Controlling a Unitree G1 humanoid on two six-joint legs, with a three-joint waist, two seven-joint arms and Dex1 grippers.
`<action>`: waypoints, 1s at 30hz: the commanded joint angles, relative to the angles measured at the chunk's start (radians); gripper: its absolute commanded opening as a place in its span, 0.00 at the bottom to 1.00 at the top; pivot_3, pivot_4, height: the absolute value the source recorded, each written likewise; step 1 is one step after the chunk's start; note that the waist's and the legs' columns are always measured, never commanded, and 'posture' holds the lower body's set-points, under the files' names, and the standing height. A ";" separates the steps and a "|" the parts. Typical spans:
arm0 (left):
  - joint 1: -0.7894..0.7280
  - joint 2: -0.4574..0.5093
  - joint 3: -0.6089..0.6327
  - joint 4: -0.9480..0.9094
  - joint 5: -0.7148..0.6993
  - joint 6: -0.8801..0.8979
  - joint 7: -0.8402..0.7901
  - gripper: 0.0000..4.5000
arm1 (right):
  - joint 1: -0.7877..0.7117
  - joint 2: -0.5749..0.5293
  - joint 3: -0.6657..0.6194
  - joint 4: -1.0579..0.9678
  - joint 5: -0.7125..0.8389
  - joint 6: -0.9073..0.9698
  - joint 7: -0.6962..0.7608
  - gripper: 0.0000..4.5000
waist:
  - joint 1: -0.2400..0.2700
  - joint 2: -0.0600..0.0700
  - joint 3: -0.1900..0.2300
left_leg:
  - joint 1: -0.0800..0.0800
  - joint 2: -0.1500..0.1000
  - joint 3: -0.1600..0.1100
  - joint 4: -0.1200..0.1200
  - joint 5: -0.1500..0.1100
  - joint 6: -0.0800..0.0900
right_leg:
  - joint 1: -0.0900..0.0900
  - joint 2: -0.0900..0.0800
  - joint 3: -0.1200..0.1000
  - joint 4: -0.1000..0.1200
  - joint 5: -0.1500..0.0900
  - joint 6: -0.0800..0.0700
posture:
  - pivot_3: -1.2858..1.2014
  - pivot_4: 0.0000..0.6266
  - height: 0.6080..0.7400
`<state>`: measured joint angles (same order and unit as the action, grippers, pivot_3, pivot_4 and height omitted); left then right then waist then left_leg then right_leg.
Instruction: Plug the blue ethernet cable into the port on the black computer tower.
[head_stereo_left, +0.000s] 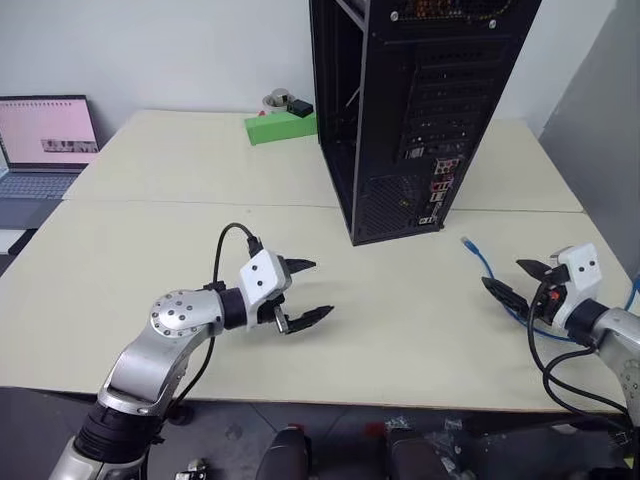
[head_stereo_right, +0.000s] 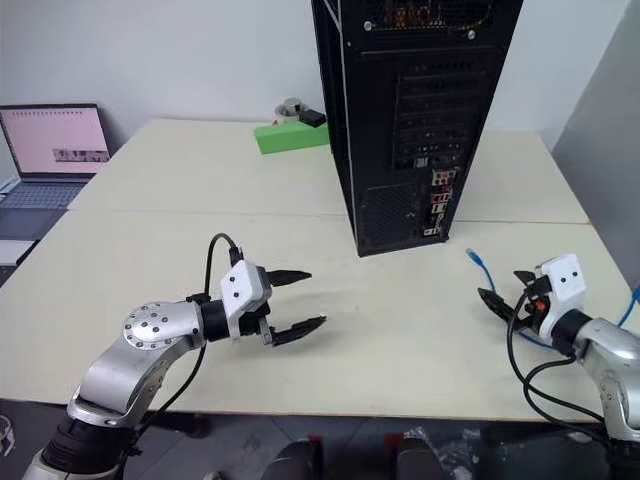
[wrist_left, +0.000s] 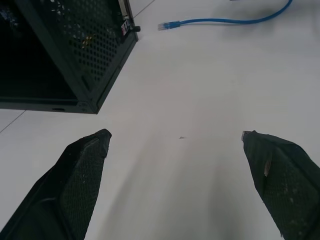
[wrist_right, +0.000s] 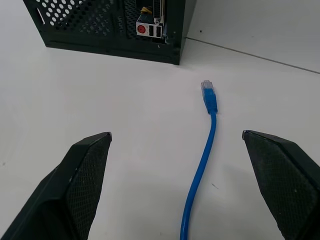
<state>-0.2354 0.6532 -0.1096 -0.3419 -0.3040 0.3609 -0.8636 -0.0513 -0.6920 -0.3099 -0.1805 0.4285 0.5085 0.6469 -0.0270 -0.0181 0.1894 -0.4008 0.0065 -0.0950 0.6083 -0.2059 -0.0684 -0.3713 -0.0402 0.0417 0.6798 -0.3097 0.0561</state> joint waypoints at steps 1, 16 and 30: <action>-0.039 -0.018 -0.035 0.000 0.015 -0.046 -0.027 1.00 | -0.038 0.006 0.009 0.007 -0.050 -0.031 -0.051 0.99 | -0.002 0.000 0.000 | 0.000 0.000 0.000 0.000 0.000 0.000 | 0.000 0.000 0.000 0.000 0.000 0.000 | 0.52 0.24 1.00; -0.260 -0.198 -0.164 0.138 0.044 -0.035 -0.059 1.00 | -0.265 0.122 0.104 0.372 -0.170 -0.138 -0.127 0.99 | -0.005 0.000 0.000 | 0.000 0.002 0.001 0.001 0.000 0.000 | -0.001 0.003 0.001 0.000 0.001 0.000 | 0.52 0.24 1.00; -0.320 -0.272 -0.168 0.204 0.092 -0.017 -0.009 1.00 | -0.269 0.099 0.131 0.411 -0.188 -0.145 -0.075 0.45 | -0.006 0.000 0.000 | 0.000 0.002 0.001 0.001 0.000 0.000 | 0.000 0.003 0.001 0.001 0.001 0.000 | 0.52 0.24 1.00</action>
<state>-0.5362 0.3881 -0.2793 -0.1244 -0.2180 0.3458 -0.8825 -0.3252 -0.5752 -0.1712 0.2663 0.2455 0.3619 0.5667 -0.0327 -0.0180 0.1893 -0.4004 0.0083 -0.0942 0.6094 -0.2058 -0.0685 -0.3717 -0.0374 0.0425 0.6808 -0.3088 0.0557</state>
